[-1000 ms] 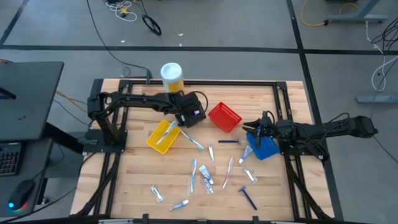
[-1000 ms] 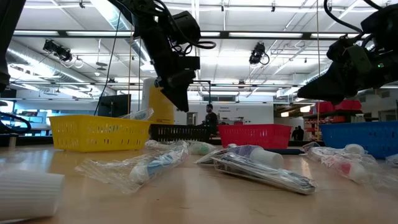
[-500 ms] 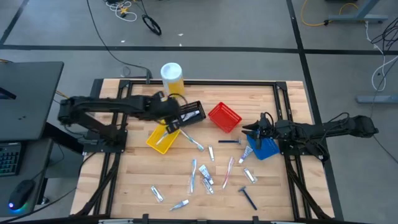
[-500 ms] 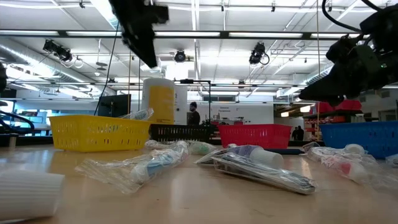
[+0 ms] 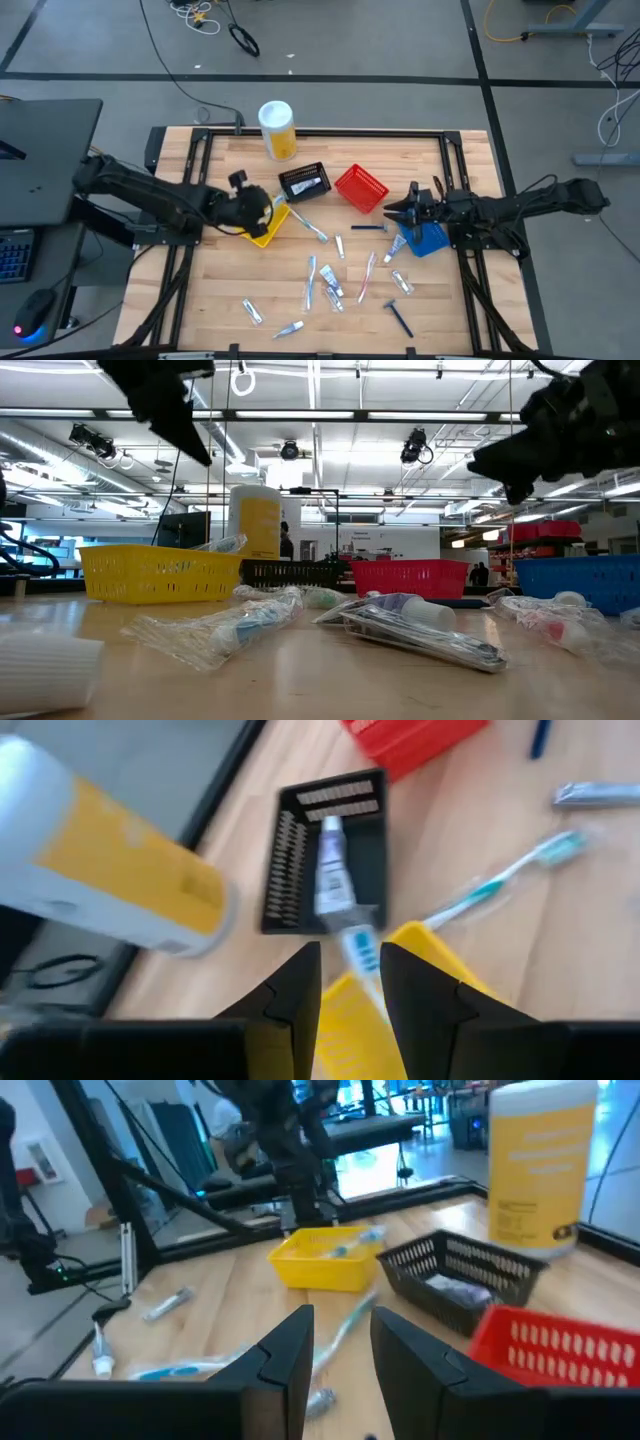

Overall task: Pick & Place Travel size toiletries
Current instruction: Put the blue razor into the red basket

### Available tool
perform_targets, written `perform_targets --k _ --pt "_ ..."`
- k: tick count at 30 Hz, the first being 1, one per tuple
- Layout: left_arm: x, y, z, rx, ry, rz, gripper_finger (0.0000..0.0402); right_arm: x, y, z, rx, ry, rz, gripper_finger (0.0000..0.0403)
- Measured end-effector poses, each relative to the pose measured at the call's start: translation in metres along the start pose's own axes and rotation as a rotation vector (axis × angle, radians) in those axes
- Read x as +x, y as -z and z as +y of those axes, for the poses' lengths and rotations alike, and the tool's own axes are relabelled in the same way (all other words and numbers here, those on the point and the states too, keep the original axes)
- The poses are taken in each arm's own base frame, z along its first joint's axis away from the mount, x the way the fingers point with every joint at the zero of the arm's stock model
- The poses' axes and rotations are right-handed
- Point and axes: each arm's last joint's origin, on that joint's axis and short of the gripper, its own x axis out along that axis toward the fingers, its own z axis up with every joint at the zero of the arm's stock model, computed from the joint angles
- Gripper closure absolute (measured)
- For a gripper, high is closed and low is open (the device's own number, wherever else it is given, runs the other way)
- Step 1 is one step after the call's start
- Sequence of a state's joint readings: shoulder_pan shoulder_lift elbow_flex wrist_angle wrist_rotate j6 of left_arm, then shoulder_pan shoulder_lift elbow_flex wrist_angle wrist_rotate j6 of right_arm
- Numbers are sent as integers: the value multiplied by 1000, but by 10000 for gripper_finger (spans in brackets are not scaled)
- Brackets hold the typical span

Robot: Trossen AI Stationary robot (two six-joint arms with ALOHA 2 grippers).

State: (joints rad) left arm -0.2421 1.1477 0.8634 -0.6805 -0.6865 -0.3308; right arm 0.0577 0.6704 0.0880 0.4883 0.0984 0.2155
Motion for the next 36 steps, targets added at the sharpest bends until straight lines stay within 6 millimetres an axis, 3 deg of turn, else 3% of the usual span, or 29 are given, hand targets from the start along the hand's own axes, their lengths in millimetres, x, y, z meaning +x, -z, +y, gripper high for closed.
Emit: perform_targets --k 3,8,20,27,36 --pt "9 13 -9 -43 34 -67 288 13 -11 6 -26 -3 54 290" --pt "20 18 -17 -120 74 -195 288 39 -21 14 -37 17 211 290" --pt "19 13 -18 -74 81 -252 288 112 3 30 -129 -29 711 290" --pt "19 13 -18 -68 80 -252 287 134 11 23 -186 29 899 290" --pt "19 13 -18 -64 79 -250 287 137 23 7 -164 88 985 290"
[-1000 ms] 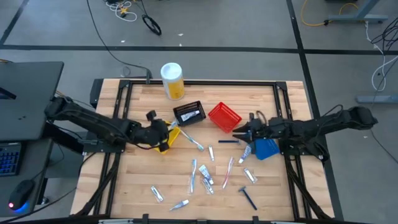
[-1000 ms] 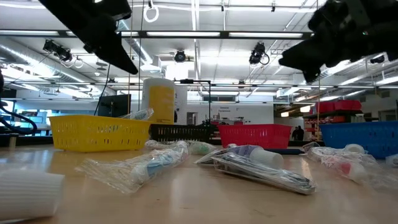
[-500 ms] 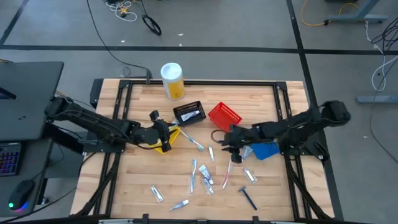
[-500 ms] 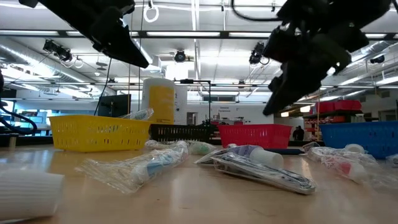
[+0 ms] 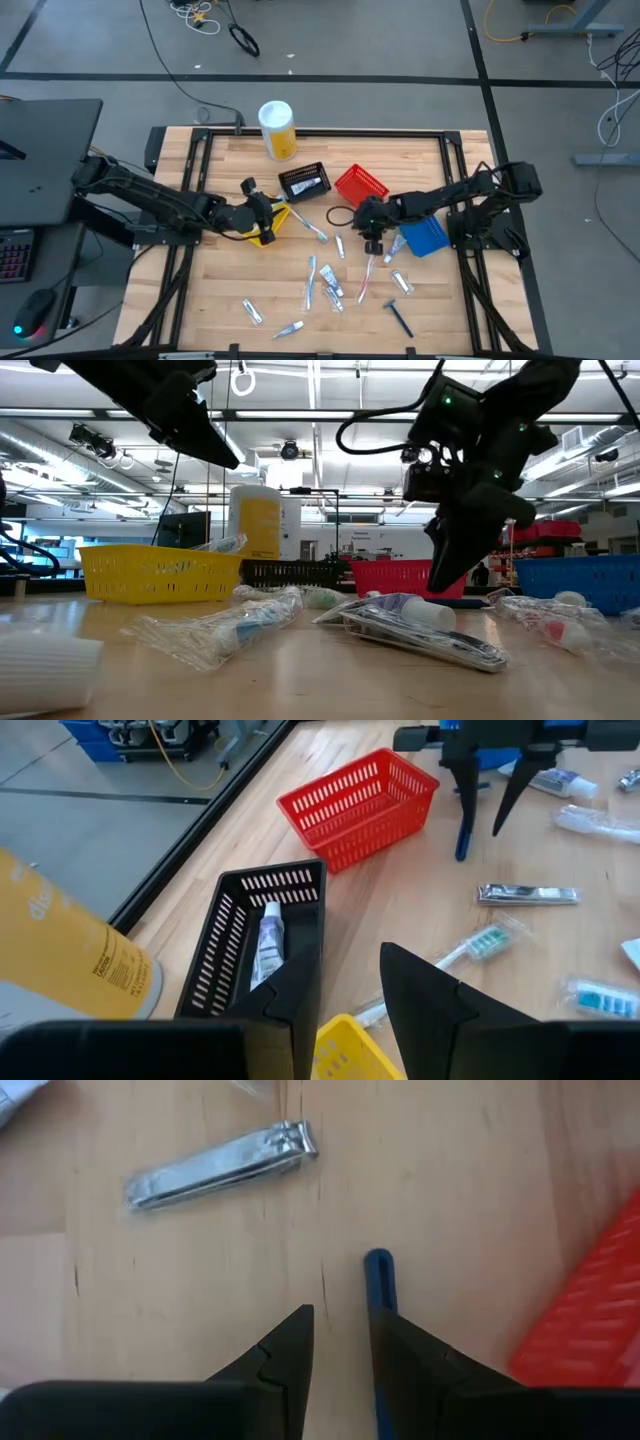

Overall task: Pick & Place Travel size toiletries
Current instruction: Put the blue razor into the red basket

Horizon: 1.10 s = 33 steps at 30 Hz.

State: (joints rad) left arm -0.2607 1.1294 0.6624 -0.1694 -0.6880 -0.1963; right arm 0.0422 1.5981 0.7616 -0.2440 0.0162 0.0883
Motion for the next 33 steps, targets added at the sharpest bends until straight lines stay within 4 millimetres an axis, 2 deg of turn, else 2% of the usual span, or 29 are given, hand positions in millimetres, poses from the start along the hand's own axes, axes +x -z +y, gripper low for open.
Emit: perform_targets --k 9,19,23,29,33 --pt "0 0 0 3 0 1 287 0 1 -3 -2 6 10 290" --pt "0 0 0 3 -1 1 287 6 14 -5 -5 43 3 290" --pt "0 0 0 3 -1 1 287 7 11 -5 -4 26 -41 290" --pt "0 0 0 3 -1 1 287 6 3 3 -25 -113 -98 290" --pt "0 0 0 5 -1 3 287 3 -5 8 -69 -113 -131 290"
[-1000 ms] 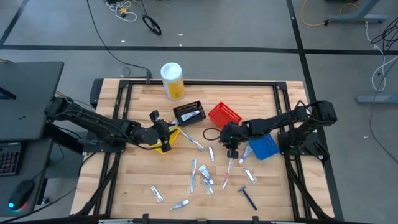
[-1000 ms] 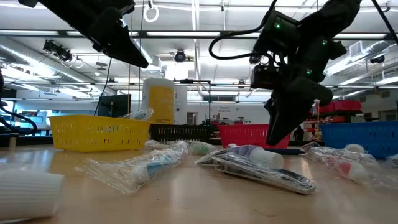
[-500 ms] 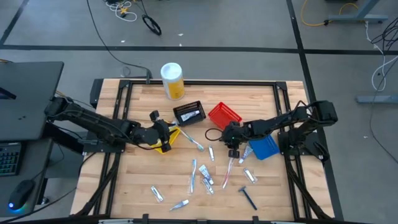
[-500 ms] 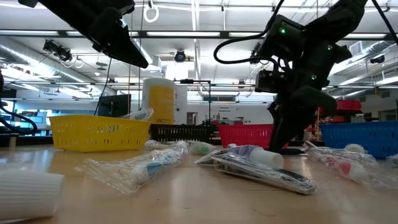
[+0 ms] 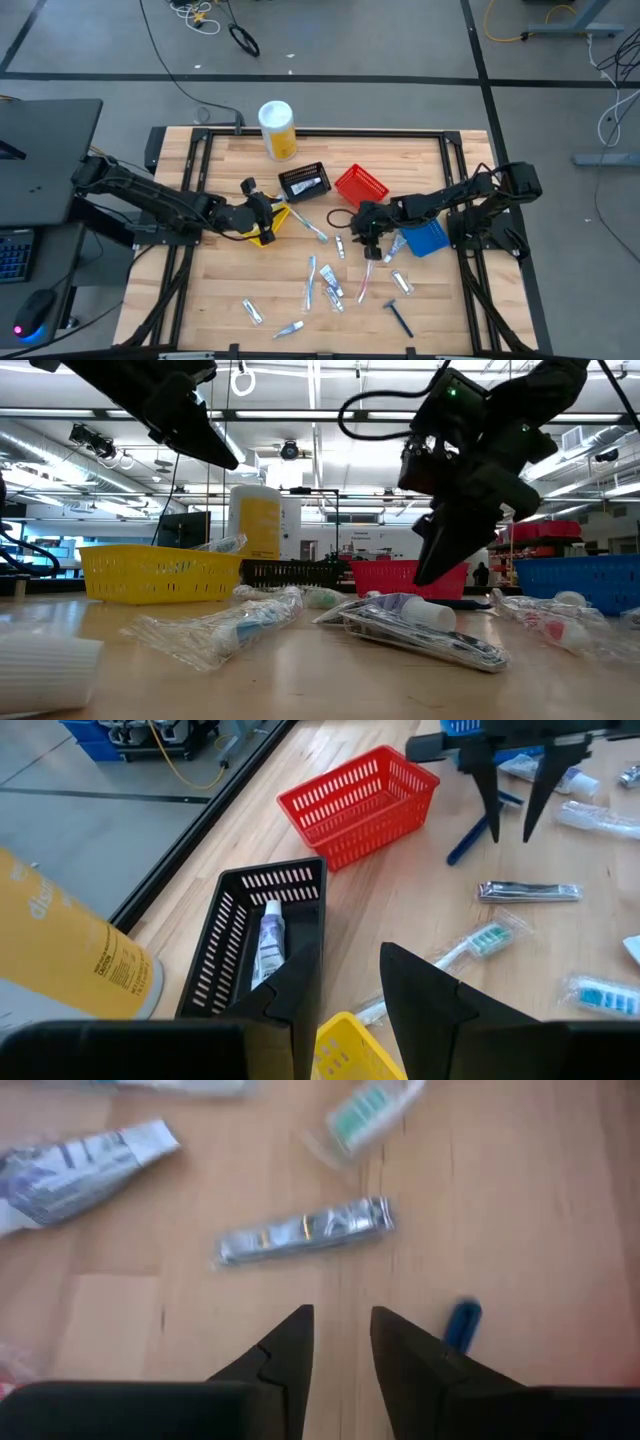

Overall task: Pick & Place Travel size toiletries
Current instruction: Put the blue razor into the red basket

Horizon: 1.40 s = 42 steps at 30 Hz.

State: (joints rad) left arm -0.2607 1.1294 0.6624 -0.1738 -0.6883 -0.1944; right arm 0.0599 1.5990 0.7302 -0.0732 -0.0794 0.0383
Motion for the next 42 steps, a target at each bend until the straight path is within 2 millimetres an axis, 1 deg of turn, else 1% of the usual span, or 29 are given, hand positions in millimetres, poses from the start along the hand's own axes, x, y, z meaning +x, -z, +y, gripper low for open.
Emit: perform_targets --k 4,8,10,14,20,27,33,39,42 --pt "0 0 0 1 -1 1 287 -2 -6 -1 -27 77 -23 290" --pt "0 0 0 1 0 1 287 -2 -5 -9 74 138 -14 290" --pt "0 0 0 1 0 1 287 -2 -3 -10 114 127 7 290" --pt "0 0 0 0 0 1 287 -2 3 -8 123 122 70 290" --pt "0 0 0 -1 0 1 287 -3 11 -7 162 185 138 290" --pt "0 0 0 -3 0 1 287 -3 12 -7 195 204 133 290" --pt "0 0 0 -3 1 1 287 1 26 -8 234 202 138 290" --pt "0 0 0 -3 0 1 287 2 31 -4 203 201 130 291" --pt "0 0 0 -3 0 1 287 2 31 -3 167 204 133 301"
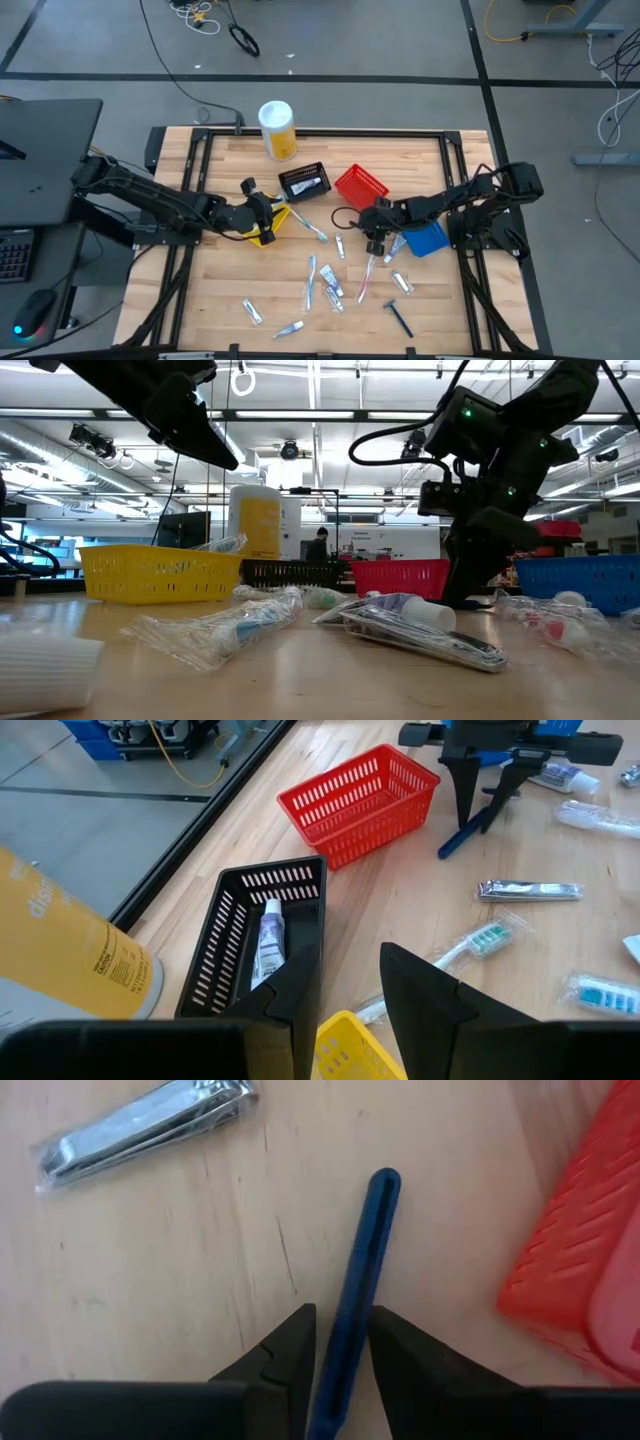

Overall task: Pick & Place Travel size toiletries
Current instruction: Put the blue razor into the red basket

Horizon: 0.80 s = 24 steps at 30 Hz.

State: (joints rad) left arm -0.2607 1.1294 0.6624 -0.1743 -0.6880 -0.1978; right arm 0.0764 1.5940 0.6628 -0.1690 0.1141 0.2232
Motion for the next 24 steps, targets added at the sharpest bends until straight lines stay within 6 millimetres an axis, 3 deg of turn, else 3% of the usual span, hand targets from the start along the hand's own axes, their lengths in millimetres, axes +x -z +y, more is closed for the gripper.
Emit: perform_targets --k 5,10,18,21,24 --pt "0 0 0 0 0 0 287 0 0 1 17 -4 -1 337" --pt "0 0 0 -1 0 0 287 1 -5 4 92 -98 -48 346" --pt "0 0 0 -1 0 0 287 -8 -35 18 11 -316 -350 347" --pt "0 0 0 -1 0 0 287 -15 -41 15 -32 -225 -446 348" --pt "0 0 0 -1 0 0 287 -29 -47 3 2 47 -534 348"
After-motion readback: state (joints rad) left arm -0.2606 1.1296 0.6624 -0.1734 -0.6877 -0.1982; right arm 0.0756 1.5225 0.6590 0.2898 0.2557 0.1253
